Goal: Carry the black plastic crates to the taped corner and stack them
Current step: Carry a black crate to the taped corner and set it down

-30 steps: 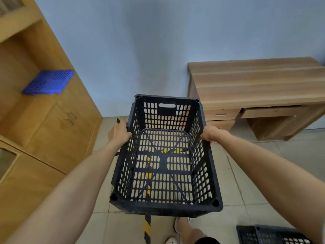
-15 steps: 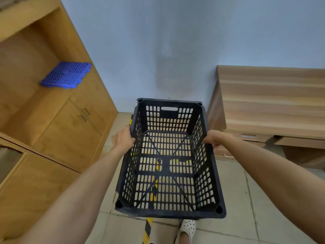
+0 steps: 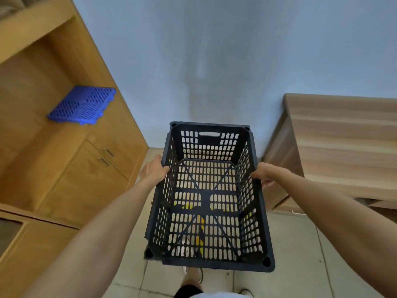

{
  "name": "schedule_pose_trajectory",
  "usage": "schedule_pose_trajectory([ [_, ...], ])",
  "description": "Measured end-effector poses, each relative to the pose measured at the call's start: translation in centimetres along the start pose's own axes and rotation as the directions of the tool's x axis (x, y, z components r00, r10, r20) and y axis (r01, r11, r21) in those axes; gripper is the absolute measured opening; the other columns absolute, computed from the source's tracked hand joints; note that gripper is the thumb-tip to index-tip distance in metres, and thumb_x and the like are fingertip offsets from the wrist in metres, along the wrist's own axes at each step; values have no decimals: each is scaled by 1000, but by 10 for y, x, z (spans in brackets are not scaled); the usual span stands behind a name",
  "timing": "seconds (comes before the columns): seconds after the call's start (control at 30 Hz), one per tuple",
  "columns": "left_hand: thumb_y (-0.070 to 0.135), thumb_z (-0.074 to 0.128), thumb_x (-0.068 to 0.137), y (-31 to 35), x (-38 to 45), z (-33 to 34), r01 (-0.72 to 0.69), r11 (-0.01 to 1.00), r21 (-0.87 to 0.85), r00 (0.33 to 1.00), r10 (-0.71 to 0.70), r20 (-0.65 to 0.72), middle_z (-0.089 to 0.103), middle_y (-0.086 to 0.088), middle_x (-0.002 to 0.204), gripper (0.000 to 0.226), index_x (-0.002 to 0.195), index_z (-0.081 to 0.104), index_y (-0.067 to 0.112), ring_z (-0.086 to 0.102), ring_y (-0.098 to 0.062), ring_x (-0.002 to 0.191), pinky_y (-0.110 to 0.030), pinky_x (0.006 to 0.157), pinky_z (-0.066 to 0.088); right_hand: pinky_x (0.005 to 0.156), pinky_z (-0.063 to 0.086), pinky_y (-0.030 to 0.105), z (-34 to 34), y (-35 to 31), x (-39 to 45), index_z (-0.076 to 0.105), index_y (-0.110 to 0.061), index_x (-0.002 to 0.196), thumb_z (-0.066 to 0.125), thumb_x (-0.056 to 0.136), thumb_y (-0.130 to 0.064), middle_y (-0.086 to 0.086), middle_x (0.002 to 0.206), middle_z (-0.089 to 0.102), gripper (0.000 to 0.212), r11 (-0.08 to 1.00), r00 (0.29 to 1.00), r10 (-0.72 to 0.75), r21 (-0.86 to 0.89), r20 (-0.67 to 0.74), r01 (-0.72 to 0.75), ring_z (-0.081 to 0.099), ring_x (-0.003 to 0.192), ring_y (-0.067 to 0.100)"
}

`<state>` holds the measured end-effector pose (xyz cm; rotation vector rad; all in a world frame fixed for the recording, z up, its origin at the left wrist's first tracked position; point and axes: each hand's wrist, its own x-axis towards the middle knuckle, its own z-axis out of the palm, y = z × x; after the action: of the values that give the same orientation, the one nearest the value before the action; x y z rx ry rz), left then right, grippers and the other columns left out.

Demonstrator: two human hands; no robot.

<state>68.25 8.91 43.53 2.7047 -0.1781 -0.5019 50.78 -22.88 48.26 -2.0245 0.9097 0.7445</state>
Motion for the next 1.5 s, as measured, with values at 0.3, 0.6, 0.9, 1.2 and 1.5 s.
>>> schedule_pose_trajectory([
  [0.3, 26, 57, 90, 18, 124, -44, -82, 994, 71, 991, 74, 111, 58, -9, 103, 28, 112, 47, 14, 58, -31, 96, -46, 87, 52, 90, 56, 45, -20, -84, 77, 54, 2, 114, 51, 97, -16, 21, 117, 63, 25, 989, 992, 129, 79, -11, -128, 67, 103, 35],
  [0.6, 14, 62, 89, 38, 194, -19, -128, 984, 125, 986, 112, 126, 57, -15, 110, 45, 127, 38, 8, 59, -34, 97, -49, 87, 52, 44, 50, 20, -41, -100, 140, 50, -6, 123, 46, 100, -25, 10, 99, 66, 30, 988, 987, 155, -4, 43, -155, 69, 71, 19],
  [0.9, 21, 59, 92, 104, 275, 1, -3, 985, 173, 983, -29, 183, 54, -17, 118, 53, 135, 36, 2, 54, -34, 109, -44, 95, 48, 60, 54, 27, -107, -101, 248, 54, -5, 119, 48, 99, -23, 15, 111, 67, 28, 989, 988, 141, 41, 61, -143, 66, 77, 19],
  [1.2, 29, 52, 97, 119, 346, 49, 67, 984, 166, 936, -119, 330, 61, -18, 122, 65, 147, 17, 9, 63, -35, 102, -46, 87, 54, 89, 56, 45, -122, -109, 333, 44, 0, 122, 53, 96, -19, 18, 108, 61, 34, 968, 981, 192, 163, 8, -191, 67, 99, 35],
  [1.5, 15, 50, 98, 94, 430, 122, 74, 995, 67, 898, -95, 430, 59, -20, 114, 38, 128, 32, 2, 56, -29, 90, -39, 74, 48, 73, 54, 35, -76, -81, 441, 43, 1, 129, 52, 94, -2, 14, 100, 56, 36, 827, 939, 343, 463, 31, -318, 60, 89, 27],
])
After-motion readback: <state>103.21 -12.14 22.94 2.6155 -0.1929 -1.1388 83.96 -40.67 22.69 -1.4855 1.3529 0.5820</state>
